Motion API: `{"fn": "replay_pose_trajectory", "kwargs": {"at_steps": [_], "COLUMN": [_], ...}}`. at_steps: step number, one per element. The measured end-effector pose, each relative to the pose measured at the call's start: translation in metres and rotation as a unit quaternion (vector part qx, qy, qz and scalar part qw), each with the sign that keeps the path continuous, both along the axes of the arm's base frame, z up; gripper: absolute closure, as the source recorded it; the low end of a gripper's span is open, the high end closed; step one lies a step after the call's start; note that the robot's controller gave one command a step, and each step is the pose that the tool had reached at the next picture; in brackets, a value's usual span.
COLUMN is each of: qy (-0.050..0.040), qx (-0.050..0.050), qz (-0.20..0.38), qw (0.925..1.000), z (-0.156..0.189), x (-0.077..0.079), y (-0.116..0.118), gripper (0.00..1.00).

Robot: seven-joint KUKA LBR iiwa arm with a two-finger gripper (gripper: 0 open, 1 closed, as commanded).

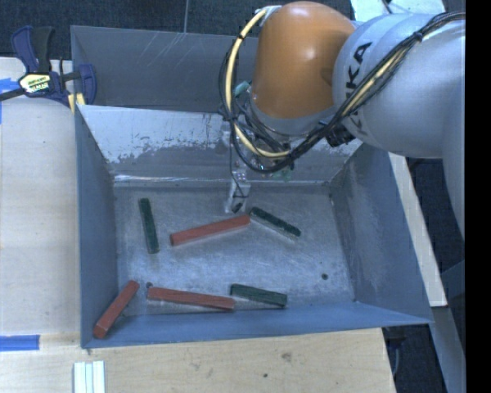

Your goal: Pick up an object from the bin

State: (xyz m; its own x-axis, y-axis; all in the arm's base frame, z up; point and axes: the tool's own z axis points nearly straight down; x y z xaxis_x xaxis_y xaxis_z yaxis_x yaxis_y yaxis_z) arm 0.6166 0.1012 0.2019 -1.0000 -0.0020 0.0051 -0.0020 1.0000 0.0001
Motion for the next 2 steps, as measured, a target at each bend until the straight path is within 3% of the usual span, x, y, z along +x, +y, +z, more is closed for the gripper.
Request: {"fn": "replay_pose_trajectory", "kwargs": {"at_steps": [1,2], "qy": [-0.0004,-0.0054], "qx": [-0.001,0.001], "qz": [0.045,0.044], "qw": [0.9990,0.9990], "z": [-0.1365,-0.1307], "x": [-0.0236,-0.0205], "y": [-0.0319,-0.0306], "gripper": [0.00,1.00]}}
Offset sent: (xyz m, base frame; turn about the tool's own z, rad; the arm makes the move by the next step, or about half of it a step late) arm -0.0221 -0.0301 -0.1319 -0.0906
